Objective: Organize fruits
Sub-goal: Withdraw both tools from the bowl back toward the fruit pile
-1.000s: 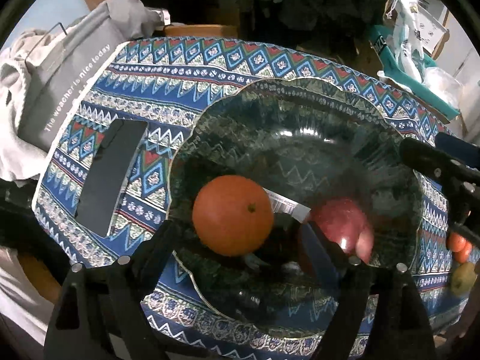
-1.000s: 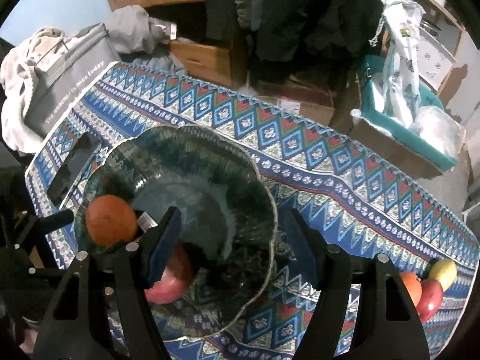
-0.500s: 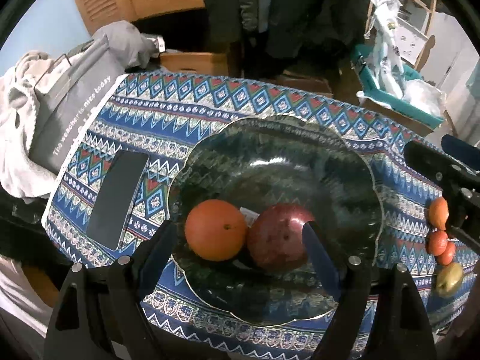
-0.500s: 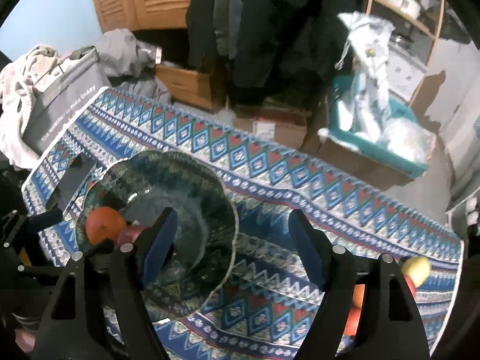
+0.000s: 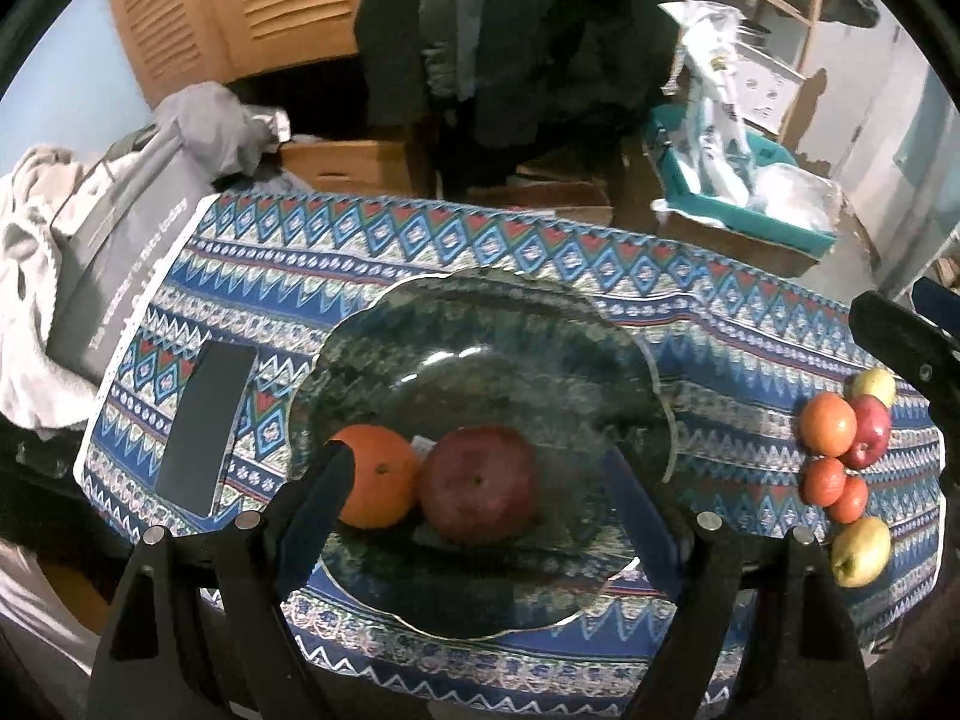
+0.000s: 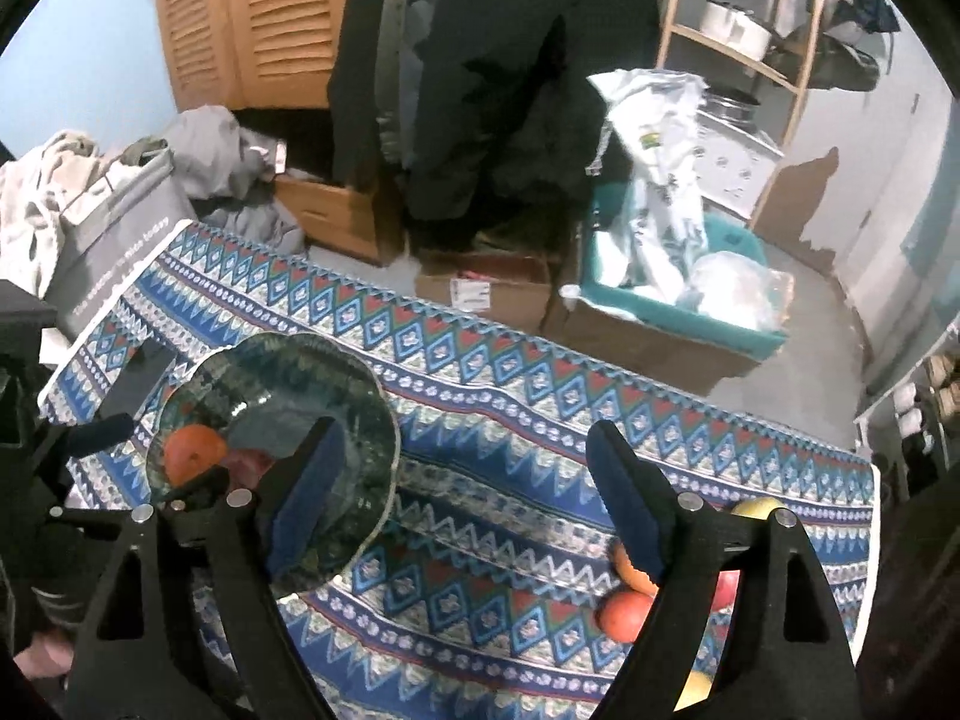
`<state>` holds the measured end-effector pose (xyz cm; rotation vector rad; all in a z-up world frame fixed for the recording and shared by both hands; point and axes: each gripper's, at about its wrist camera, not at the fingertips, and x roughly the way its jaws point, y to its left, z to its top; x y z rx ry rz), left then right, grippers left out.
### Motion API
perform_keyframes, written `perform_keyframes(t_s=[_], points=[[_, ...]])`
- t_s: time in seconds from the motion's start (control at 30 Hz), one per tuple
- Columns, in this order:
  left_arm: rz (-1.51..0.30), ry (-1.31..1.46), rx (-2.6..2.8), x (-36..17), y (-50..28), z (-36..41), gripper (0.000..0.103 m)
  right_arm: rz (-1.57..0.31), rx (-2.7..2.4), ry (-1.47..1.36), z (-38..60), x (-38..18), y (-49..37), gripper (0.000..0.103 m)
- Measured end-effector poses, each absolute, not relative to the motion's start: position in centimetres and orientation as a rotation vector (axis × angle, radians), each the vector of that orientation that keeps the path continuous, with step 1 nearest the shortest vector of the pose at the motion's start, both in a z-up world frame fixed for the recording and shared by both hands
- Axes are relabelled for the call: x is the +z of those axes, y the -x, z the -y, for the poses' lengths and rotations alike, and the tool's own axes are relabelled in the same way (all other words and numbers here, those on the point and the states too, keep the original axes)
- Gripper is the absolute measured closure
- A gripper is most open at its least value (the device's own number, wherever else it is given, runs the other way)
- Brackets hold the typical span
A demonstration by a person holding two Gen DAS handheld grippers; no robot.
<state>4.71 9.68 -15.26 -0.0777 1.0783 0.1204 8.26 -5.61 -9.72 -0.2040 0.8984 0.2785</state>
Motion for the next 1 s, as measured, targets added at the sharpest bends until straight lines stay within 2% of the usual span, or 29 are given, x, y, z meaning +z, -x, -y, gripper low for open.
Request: perform_keyframes(t_s=[0.43, 1.0], points=[[-1.02, 0.048, 0.007, -12.1, -4.3, -4.6, 0.016, -0.858, 0.183, 0.152, 12.2, -7.7, -5.9, 0.016], [-1.009, -0.054, -0.158, -12.5, -3.8, 3.4, 0.016, -0.925, 0.045, 0.032, 21.7, -9.5, -3.5, 0.015]])
